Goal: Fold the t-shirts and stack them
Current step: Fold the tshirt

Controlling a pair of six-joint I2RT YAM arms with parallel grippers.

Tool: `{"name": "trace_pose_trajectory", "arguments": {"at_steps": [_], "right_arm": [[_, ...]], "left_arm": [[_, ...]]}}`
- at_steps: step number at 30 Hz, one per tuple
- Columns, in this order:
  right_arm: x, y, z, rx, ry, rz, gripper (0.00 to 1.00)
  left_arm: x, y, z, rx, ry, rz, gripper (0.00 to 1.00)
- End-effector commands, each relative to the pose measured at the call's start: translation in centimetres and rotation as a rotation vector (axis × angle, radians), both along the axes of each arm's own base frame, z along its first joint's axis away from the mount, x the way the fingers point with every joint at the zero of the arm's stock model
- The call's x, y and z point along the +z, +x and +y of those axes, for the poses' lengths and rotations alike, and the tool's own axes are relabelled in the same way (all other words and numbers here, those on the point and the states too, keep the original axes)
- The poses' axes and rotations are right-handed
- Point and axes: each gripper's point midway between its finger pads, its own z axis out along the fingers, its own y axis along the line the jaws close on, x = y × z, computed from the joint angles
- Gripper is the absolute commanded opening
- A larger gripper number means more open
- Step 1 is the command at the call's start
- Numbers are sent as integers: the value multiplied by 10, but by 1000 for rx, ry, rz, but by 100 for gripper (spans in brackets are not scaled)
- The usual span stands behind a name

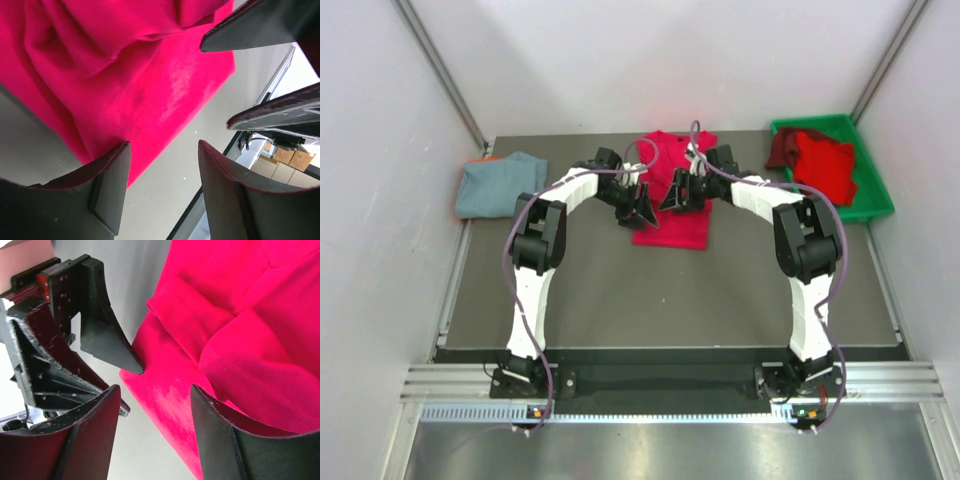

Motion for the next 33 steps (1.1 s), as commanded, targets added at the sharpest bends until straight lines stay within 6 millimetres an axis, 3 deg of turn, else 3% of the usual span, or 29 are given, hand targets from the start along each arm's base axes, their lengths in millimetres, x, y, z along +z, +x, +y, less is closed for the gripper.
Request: {"name": "trace_pose_trajectory", "arguments": {"at_steps": [1, 9, 15, 20, 24, 25, 26, 27, 28, 31, 33], "right_arm": [[14, 2, 4, 13, 15, -47, 58], [-8, -8, 1, 12, -26, 1, 59], [-21, -2, 0, 3, -67, -1, 59], [-33, 26, -5, -24, -118, -56, 59], [-26, 61, -5, -56, -120, -123, 58], [-9, 78, -2, -65, -108, -180, 58], [-10, 87, -3, -74, -111, -191, 58], [8, 101, -1, -80, -99, -247, 58], [13, 109, -1, -90, -97, -273, 58], [28, 129, -1, -117, -90, -337, 58], [35, 132, 0, -118, -86, -357, 58]], "left_arm": [[2, 2, -4, -11, -30, -8, 61], [2, 1, -1, -2, -14, -7, 60], [-1, -4, 2, 2, -4, 2, 60], [-2, -7, 3, 5, 1, 6, 60], [-8, -17, 7, 5, 17, 28, 60], [-8, -19, 8, 4, 20, 29, 60], [-9, -21, 8, 5, 22, 34, 60], [-12, -25, 10, 7, 24, 44, 60], [-12, -26, 10, 8, 24, 44, 60], [-13, -31, 9, 4, 30, 43, 60], [-13, -33, 9, -1, 34, 40, 60]]}}
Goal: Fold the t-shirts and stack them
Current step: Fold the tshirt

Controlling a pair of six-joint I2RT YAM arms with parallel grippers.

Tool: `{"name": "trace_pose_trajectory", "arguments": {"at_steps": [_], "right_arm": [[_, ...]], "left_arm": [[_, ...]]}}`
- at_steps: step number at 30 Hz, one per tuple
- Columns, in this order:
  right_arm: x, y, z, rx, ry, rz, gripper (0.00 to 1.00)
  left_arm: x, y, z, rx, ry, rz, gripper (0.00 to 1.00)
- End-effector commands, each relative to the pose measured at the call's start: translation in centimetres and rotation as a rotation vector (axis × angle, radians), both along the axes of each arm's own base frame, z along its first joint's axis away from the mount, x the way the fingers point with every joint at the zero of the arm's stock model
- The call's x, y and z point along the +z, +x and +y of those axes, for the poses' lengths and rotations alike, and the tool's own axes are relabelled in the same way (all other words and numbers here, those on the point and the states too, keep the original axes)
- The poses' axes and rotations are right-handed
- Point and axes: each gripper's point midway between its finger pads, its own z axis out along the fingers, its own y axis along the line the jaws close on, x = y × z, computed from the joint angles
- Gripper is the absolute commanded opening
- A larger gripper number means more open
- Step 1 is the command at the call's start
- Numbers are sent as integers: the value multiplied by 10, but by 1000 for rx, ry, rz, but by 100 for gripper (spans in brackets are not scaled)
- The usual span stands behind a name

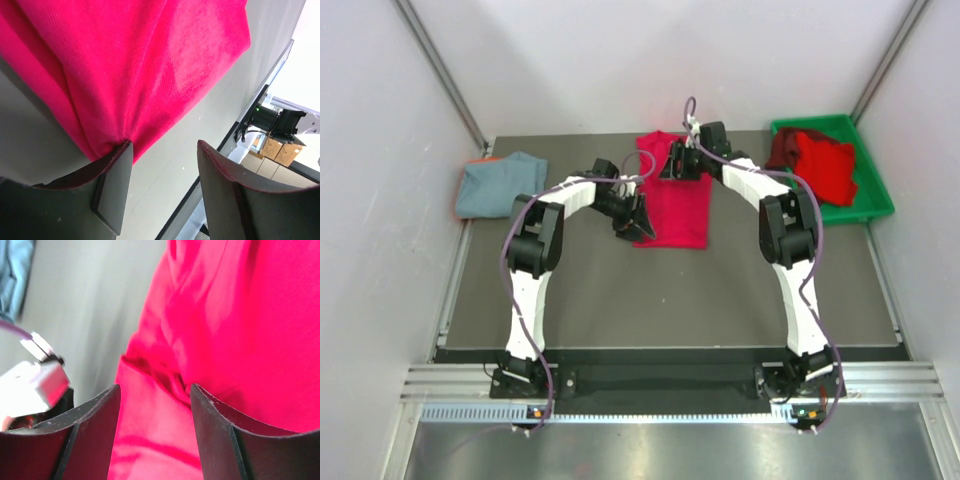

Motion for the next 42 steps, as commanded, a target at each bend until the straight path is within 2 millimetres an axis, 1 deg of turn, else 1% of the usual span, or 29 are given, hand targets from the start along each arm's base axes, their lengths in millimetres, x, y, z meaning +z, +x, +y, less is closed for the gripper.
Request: {"name": "trace_pose_trajectory", "arguments": {"at_steps": [1, 2, 3, 4, 5, 6, 7, 8, 9, 10, 11, 12, 13, 14, 15, 16, 17, 18, 19, 20, 21, 22, 23, 24, 26, 27, 31, 38, 42], "right_arm": [[38, 25, 0, -11, 9, -143, 58], [48, 23, -1, -10, 13, -157, 58], [47, 19, -2, -3, 5, -156, 58], [60, 13, -6, 6, 2, -178, 58], [75, 12, -7, 5, 10, -201, 57], [77, 7, -12, 11, -2, -205, 57], [100, 3, -20, 6, 3, -239, 57], [109, 0, -25, 4, -3, -255, 57], [103, -8, -33, 1, -22, -230, 57], [121, -14, -45, -16, -22, -254, 57], [122, -20, -53, -31, -25, -242, 58], [104, -34, -60, -38, -30, -179, 58], [116, -42, -71, -59, -22, -186, 58], [110, -50, -75, -68, -18, -156, 58], [90, -65, -81, -85, -10, -77, 58], [94, -77, -84, -77, 19, -57, 59], [88, -86, -84, -75, 36, -22, 59], [68, -101, -87, -86, 50, 49, 59], [67, -110, -86, -82, 68, 68, 59], [59, -117, -87, -86, 75, 97, 59], [43, -129, -87, -92, 83, 153, 59], [37, -135, -88, -99, 86, 173, 59], [25, -145, -89, -107, 90, 219, 59], [20, -151, -87, -99, 99, 243, 58], [10, -158, -87, -91, 108, 277, 58], [2, -163, -86, -92, 113, 307, 57], [-16, -169, -87, -108, 116, 365, 57], [-35, -175, -87, -110, 103, 423, 57], [-35, -183, -90, -104, 84, 434, 57]], "left_arm": [[5, -6, 1, -15, 28, -43, 60], [9, -6, 1, -14, 26, -50, 60], [12, -6, 1, -16, 20, -55, 60], [26, 0, 1, -25, 11, -109, 63], [34, 3, 1, -21, 19, -126, 63], [42, 8, 2, -30, 27, -167, 69], [57, 10, 4, -30, 26, -204, 73], [69, 18, 4, -27, 21, -248, 75], [81, 22, 8, -15, 17, -276, 94], [88, 26, 10, -2, 9, -287, 99], [93, 27, 11, 20, 4, -278, 99], [99, 29, 16, 36, -14, -279, 99], [99, 29, 19, 48, -15, -270, 99], [96, 30, 21, 70, -8, -255, 99], [87, 28, 28, 98, 7, -218, 99], [82, 27, 31, 114, 1, -193, 99], [79, 30, 33, 147, -5, -167, 99], [66, 26, 36, 157, -5, -127, 99], [59, 26, 39, 169, 9, -110, 99], [55, 26, 40, 176, 20, -96, 99], [46, 26, 39, 175, 23, -79, 99], [44, 26, 38, 171, 17, -71, 97], [39, 27, 38, 176, 24, -60, 87], [31, 28, 39, 182, 38, -47, 84], [25, 31, 39, 176, 45, -45, 80], [17, 31, 40, 174, 56, -31, 78], [2, 30, 41, 173, 71, -4, 79], [-9, 21, 39, 173, 77, 43, 78], [-9, 17, 40, 172, 80, 58, 77]]}}
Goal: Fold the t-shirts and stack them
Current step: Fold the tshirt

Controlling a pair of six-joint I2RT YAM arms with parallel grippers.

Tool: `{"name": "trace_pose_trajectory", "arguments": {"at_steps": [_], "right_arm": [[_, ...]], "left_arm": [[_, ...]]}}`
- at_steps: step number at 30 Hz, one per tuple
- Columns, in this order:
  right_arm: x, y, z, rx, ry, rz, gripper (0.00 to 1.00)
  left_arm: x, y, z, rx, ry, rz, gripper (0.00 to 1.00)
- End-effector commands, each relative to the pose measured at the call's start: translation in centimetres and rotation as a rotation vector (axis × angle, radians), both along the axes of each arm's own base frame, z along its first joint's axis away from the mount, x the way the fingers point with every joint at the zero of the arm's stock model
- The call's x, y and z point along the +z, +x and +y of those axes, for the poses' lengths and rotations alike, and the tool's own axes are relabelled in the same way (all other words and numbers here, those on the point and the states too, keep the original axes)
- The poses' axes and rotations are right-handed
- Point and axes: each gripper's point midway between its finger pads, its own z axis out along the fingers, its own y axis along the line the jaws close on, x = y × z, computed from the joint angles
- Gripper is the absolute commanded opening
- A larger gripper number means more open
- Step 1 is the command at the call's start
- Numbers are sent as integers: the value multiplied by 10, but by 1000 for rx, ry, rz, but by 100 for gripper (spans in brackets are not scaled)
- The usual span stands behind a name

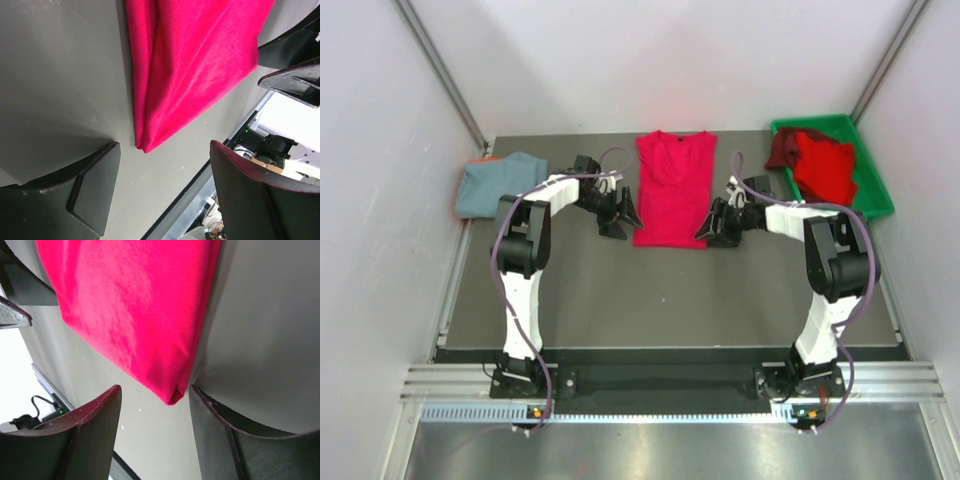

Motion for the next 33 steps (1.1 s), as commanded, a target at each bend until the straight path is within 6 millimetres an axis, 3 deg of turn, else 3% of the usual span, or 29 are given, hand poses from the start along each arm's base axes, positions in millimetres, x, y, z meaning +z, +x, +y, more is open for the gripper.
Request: {"name": "trace_pose_trajectory", "arguments": {"at_steps": [1, 6, 10, 20, 33], "right_arm": [[10, -3, 1, 18, 8, -22, 57], [10, -16, -5, 13, 4, -16, 56], [-3, -21, -4, 6, -5, 8, 56], [-10, 3, -2, -1, -23, -17, 52], [-17, -5, 2, 29, -23, -4, 34]], "left_arm": [[-13, -3, 1, -6, 25, 10, 77], [-15, -5, -2, 0, 10, 27, 77], [-19, -7, -7, -9, 8, 39, 75], [-21, -14, -10, -19, 15, 49, 72], [-23, -24, -5, -36, 39, 69, 61]]}}
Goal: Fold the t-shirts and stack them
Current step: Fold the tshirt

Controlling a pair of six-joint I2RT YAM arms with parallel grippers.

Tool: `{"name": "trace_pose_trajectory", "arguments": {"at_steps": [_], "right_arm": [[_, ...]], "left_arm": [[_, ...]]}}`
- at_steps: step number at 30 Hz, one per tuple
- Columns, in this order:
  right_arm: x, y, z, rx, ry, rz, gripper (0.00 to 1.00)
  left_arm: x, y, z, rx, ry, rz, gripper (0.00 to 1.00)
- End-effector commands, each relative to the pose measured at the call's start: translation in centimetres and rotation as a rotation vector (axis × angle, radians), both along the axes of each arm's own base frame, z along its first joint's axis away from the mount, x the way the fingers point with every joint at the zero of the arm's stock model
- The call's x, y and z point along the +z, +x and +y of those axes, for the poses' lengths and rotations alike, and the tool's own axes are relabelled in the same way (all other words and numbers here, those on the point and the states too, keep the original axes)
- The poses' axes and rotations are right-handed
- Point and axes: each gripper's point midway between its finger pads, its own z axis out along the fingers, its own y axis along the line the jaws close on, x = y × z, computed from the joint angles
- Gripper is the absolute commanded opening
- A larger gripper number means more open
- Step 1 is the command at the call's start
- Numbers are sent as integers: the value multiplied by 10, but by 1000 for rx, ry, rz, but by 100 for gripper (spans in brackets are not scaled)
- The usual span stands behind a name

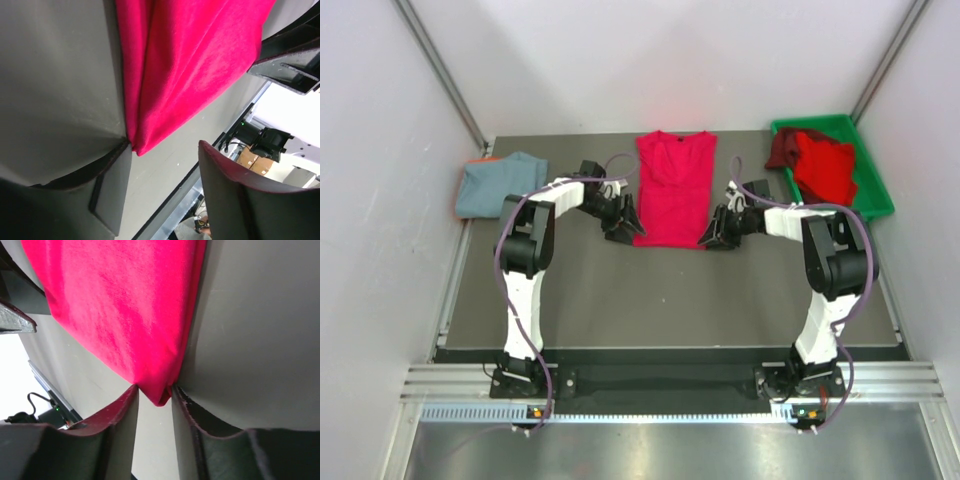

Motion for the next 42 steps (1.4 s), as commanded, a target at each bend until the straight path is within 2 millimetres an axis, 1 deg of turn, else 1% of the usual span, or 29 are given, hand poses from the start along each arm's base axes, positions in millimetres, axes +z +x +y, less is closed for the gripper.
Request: {"name": "trace_pose_trajectory", "arguments": {"at_steps": [1, 2, 3, 4, 5, 6, 7, 9, 13, 14, 15, 17, 20, 21, 23, 24, 26, 27, 29, 30, 31, 32, 33, 35, 36, 37, 39, 40, 42], "right_arm": [[-6, 1, 3, 19, -24, -19, 33], [-5, 2, 3, 20, -24, -23, 31], [-5, 1, 3, 21, -23, -24, 27], [-6, 0, 3, 23, -23, -21, 24], [-5, -1, 3, 25, -23, -21, 20], [-4, -1, 3, 25, -24, -25, 12], [-4, 0, 2, 24, -28, -26, 9], [-4, 0, 1, 22, -35, -31, 6], [-1, -1, 0, 27, -39, -43, 2], [-1, -1, 0, 28, -39, -46, 2], [0, -1, 0, 30, -40, -49, 0], [3, -1, 0, 34, -41, -57, 0], [10, 1, -1, 41, -43, -81, 0], [17, 2, -1, 44, -44, -103, 0], [24, 5, -3, 47, -63, -127, 0], [32, 9, -8, 33, -85, -159, 0], [42, 10, -12, 45, -108, -195, 0], [53, 12, -16, 37, -122, -226, 0], [64, 11, -20, 52, -137, -256, 0], [74, 10, -21, 52, -137, -281, 0], [77, 8, -23, 56, -139, -287, 0], [80, 6, -24, 56, -139, -291, 0], [88, 4, -25, 52, -134, -308, 0], [87, -4, -27, 57, -132, -303, 0], [91, -7, -27, 56, -127, -314, 0], [88, -12, -27, 54, -125, -303, 0], [88, -19, -28, 53, -118, -304, 0], [89, -22, -27, 55, -115, -306, 0], [94, -27, -28, 59, -104, -318, 0]], "left_arm": [[-16, -10, 7, -18, 58, 13, 60], [-17, -13, 7, -20, 51, 23, 58], [-16, -14, 6, -22, 44, 25, 51], [-16, -15, 6, -20, 41, 27, 48], [-18, -18, 6, -19, 41, 42, 47], [-20, -20, 6, -20, 40, 47, 47], [-20, -20, 6, -16, 41, 51, 45], [-23, -22, 5, -16, 42, 61, 43], [-25, -23, 0, -21, 38, 67, 33], [-25, -22, -1, -23, 41, 64, 18], [-25, -22, -2, -22, 40, 64, 15], [-24, -21, -4, -26, 38, 57, 0], [-19, -19, -5, -30, 35, 41, 0], [-17, -18, -5, -32, 35, 33, 0], [-7, -15, -3, -50, 47, -9, 0], [-3, -14, -2, -54, 48, -20, 0], [11, -13, -1, -65, 49, -59, 0], [18, -13, -1, -67, 46, -73, 0], [31, -14, 0, -74, 43, -102, 0], [35, -14, 0, -77, 43, -113, 0], [41, -15, 0, -79, 40, -128, 0], [42, -16, 0, -80, 40, -129, 0], [45, -17, -1, -85, 35, -133, 0], [53, -20, -4, -101, 30, -155, 0], [57, -20, -6, -112, 32, -173, 0], [64, -24, -11, -130, 31, -195, 0], [72, -29, -16, -153, 29, -221, 0], [79, -36, -23, -176, 32, -249, 0], [85, -46, -31, -211, 37, -281, 0]]}}
